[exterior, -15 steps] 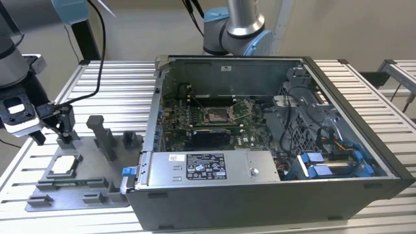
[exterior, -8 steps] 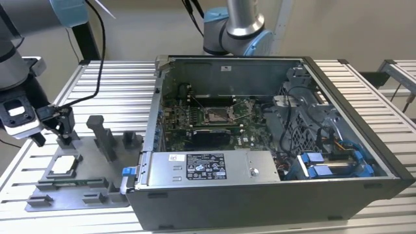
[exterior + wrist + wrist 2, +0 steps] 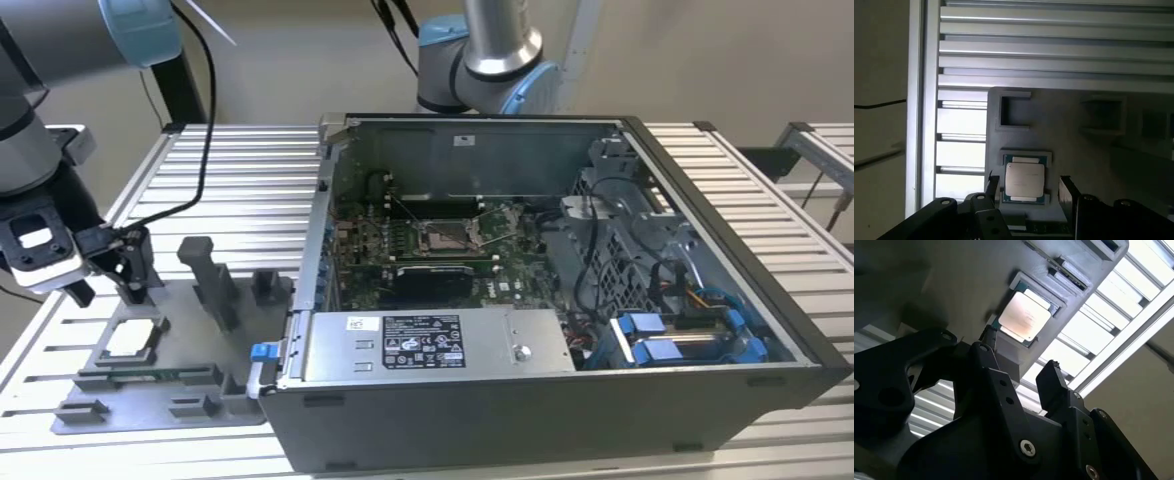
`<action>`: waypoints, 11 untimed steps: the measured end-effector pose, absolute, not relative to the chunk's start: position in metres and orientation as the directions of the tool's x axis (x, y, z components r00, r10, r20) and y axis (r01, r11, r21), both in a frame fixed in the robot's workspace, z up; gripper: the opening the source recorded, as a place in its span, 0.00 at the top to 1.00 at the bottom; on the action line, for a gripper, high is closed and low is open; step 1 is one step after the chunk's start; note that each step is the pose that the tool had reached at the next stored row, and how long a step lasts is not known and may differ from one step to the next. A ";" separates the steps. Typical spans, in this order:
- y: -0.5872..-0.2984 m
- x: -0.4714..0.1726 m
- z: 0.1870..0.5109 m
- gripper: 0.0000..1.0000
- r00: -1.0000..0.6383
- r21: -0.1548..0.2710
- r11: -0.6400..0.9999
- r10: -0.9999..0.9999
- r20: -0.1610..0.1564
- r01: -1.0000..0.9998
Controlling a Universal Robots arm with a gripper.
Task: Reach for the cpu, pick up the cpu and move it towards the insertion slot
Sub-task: 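Pick up the cpu and move it towards the insertion slot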
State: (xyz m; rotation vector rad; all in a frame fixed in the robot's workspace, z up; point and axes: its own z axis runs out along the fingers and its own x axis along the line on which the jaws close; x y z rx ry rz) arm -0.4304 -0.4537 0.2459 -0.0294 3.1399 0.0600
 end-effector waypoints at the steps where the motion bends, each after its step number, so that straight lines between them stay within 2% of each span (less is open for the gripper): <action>1: -0.454 -0.430 0.245 0.00 -1.000 0.038 0.999 -0.019 -0.001 -0.019; 11: -0.456 -0.430 0.227 0.00 -1.000 0.038 0.999 -0.019 -0.001 -0.019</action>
